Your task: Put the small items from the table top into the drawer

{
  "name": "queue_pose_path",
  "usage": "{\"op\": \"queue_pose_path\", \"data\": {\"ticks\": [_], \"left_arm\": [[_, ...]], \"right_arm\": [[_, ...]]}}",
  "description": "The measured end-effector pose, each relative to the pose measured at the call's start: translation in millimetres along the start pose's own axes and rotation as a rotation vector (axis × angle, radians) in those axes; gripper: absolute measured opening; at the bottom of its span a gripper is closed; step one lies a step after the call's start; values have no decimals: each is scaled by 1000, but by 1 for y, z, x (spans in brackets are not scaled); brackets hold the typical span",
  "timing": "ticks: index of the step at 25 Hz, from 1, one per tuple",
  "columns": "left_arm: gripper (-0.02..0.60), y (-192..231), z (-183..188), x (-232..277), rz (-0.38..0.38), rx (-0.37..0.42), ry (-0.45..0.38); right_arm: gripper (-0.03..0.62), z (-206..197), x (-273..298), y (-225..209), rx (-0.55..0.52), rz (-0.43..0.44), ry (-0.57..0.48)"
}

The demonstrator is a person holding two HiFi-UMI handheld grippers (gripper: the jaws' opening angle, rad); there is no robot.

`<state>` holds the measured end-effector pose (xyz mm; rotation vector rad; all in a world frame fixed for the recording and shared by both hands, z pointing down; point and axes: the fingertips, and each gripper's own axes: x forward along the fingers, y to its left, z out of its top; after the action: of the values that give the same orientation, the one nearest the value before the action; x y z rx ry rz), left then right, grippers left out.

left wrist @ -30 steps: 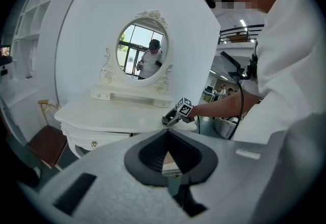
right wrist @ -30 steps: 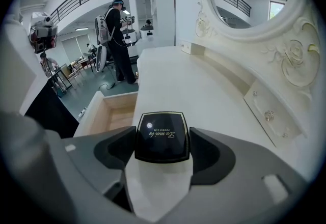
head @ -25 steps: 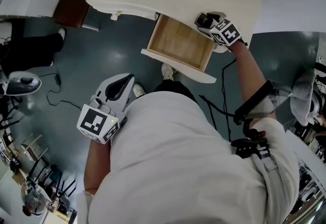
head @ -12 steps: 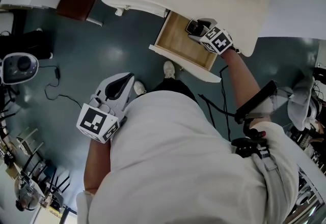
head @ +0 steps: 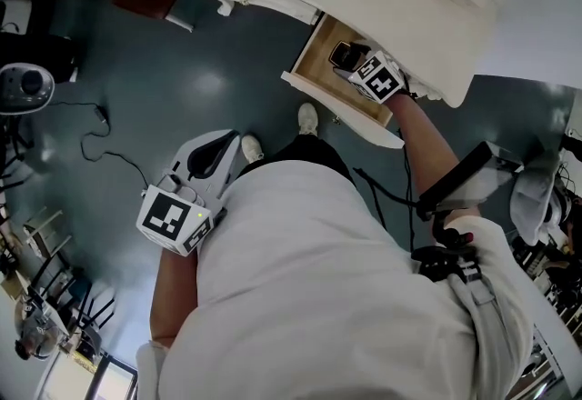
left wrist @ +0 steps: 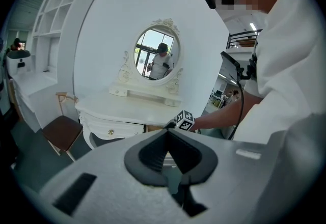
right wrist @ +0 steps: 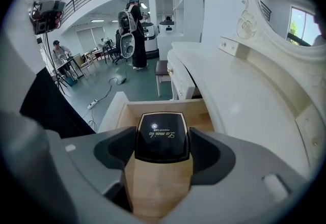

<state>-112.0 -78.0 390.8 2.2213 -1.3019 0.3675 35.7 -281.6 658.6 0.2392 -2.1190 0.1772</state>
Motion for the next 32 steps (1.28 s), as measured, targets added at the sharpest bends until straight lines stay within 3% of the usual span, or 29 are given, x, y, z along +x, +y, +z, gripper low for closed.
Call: {"op": "queue_pose_path", "data": {"ticks": [14, 32], "left_arm": [[0, 9, -2, 5, 79, -39, 30], [0, 14, 7, 23, 119, -62, 74]], "right_arm": [[327, -31, 67, -24, 40, -39, 78], [328, -45, 107, -34, 26, 5, 104]]}}
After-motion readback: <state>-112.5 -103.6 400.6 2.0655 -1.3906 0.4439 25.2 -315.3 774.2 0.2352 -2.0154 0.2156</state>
